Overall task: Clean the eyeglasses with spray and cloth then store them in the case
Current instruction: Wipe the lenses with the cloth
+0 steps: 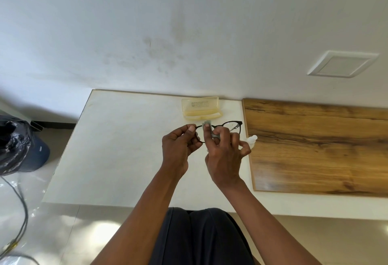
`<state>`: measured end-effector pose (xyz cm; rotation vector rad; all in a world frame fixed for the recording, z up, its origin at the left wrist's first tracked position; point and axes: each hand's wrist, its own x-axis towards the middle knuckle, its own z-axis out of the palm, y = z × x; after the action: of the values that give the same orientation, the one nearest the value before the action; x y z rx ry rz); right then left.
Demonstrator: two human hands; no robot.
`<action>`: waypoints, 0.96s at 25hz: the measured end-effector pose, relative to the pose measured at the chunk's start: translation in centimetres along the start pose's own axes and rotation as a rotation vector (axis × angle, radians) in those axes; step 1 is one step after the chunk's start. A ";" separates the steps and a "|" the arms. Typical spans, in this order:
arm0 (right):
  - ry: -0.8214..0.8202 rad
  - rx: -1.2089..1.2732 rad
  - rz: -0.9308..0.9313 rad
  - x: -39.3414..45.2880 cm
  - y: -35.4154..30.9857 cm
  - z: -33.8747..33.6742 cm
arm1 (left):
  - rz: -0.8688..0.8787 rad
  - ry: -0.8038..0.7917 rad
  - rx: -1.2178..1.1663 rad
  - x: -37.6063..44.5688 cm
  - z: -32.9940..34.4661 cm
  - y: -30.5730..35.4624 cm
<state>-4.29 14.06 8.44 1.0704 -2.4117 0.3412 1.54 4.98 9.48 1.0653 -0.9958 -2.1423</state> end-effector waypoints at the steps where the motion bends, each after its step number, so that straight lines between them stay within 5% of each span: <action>1: -0.002 0.004 -0.018 -0.1 -0.4 0.0 | 0.000 -0.009 -0.008 0.0 0.1 0.0; 8: 0.009 -0.049 -0.100 -1.9 -0.1 0.2 | -0.009 0.022 -0.040 0.2 0.0 0.2; 18: -0.010 0.009 0.077 -0.7 0.5 0.2 | -0.013 0.013 -0.015 -0.2 -0.3 -0.1; 24: -0.031 0.034 0.025 -0.7 -1.6 -0.2 | -0.022 -0.012 -0.039 -0.4 -0.3 -0.1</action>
<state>-2.61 13.55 8.27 1.0687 -2.4563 0.3786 2.00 5.26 9.45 1.0501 -0.9487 -2.1791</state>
